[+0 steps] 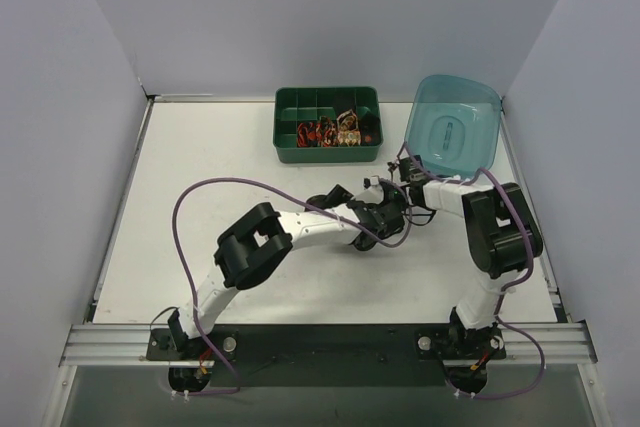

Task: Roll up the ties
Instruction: Roll the tie at the center of the board.

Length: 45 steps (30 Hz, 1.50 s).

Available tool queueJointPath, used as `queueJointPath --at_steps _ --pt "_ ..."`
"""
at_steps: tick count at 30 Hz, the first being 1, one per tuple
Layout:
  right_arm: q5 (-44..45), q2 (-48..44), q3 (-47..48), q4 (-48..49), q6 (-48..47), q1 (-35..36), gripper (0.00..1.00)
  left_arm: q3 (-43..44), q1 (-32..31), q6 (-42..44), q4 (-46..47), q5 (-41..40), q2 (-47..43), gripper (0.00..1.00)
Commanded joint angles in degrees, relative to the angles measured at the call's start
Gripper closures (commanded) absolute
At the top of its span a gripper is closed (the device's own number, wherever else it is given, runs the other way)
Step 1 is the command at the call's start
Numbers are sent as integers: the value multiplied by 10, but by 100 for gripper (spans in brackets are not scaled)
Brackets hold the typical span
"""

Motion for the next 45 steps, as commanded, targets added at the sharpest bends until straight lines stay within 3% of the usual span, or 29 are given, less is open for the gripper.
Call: queueJointPath --at_steps 1,5,12,15,19,22,37,42,45 --pt "-42 -65 -3 69 14 -3 92 9 -36 -7 27 19 -9 18" --pt "-57 -84 -6 85 17 -9 92 1 -39 -10 38 15 -19 34" --pt "-74 -100 -18 105 24 -19 92 0 -37 -3 31 -1 -4 46" --pt "-87 -100 -25 122 32 -25 92 -20 -37 6 48 3 -5 49" --pt "-91 -102 -32 130 34 -33 92 -58 -39 15 83 16 -19 63" --pt "-96 -99 -36 138 38 -39 92 -87 -41 13 100 19 -26 66" --pt "-145 -102 -36 181 71 -94 91 -157 -51 13 158 44 -44 66" --pt "-148 -99 -31 177 70 -94 91 -167 -50 24 174 52 -59 55" --pt "-151 -97 -30 176 72 -95 91 -177 -53 37 197 66 -78 41"
